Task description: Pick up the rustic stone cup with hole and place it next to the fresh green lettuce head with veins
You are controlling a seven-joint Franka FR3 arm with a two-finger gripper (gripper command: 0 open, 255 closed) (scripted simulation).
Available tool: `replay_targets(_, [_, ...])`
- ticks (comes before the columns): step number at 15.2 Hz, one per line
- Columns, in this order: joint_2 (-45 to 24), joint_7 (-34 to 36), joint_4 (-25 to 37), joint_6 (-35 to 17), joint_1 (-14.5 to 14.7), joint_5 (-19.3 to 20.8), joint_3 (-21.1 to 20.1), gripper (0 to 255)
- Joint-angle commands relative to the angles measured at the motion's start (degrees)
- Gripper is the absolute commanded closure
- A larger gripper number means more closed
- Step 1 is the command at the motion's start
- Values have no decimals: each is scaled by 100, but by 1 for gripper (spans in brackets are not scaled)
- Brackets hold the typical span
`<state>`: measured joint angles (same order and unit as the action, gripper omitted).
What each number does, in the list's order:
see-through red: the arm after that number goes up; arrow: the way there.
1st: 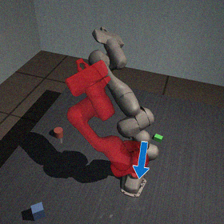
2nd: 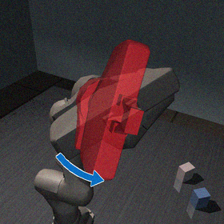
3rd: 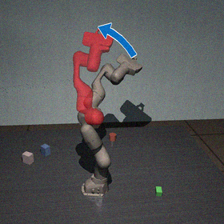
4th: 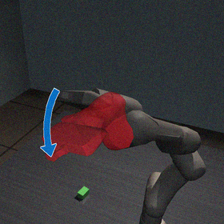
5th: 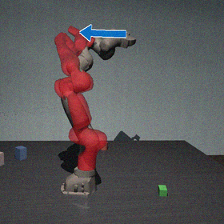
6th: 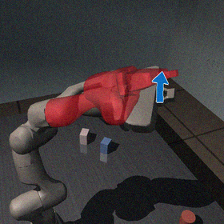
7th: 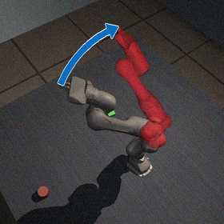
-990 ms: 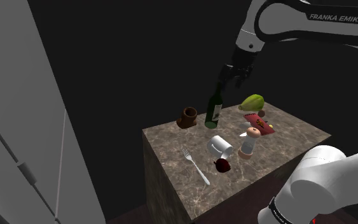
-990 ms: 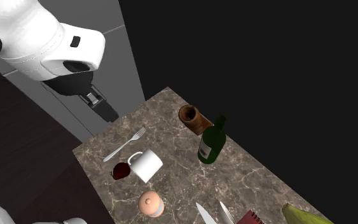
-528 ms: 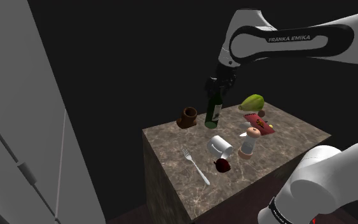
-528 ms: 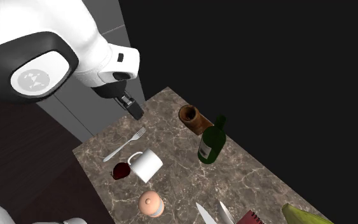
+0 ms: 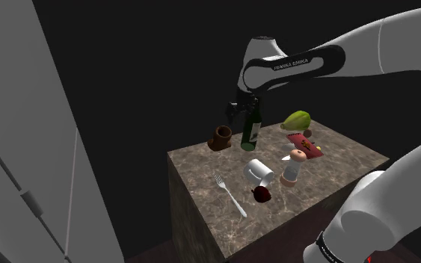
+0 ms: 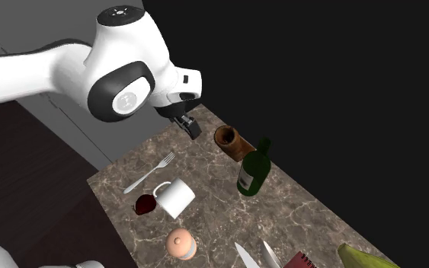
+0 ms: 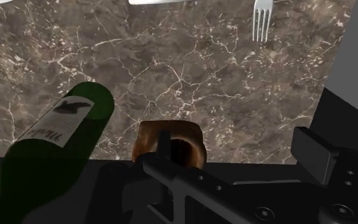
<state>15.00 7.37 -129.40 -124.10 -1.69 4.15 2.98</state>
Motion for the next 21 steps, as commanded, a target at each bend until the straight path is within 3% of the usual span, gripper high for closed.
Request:
replay_targets(1, [-372,29,127,-253,-3,43,-9,0])
replay_targets(14, [-3159,106,1788,-1388,-64,296,63,0])
replay_targets(21, [-3641,110,1913,-1747,-95,308,80,0])
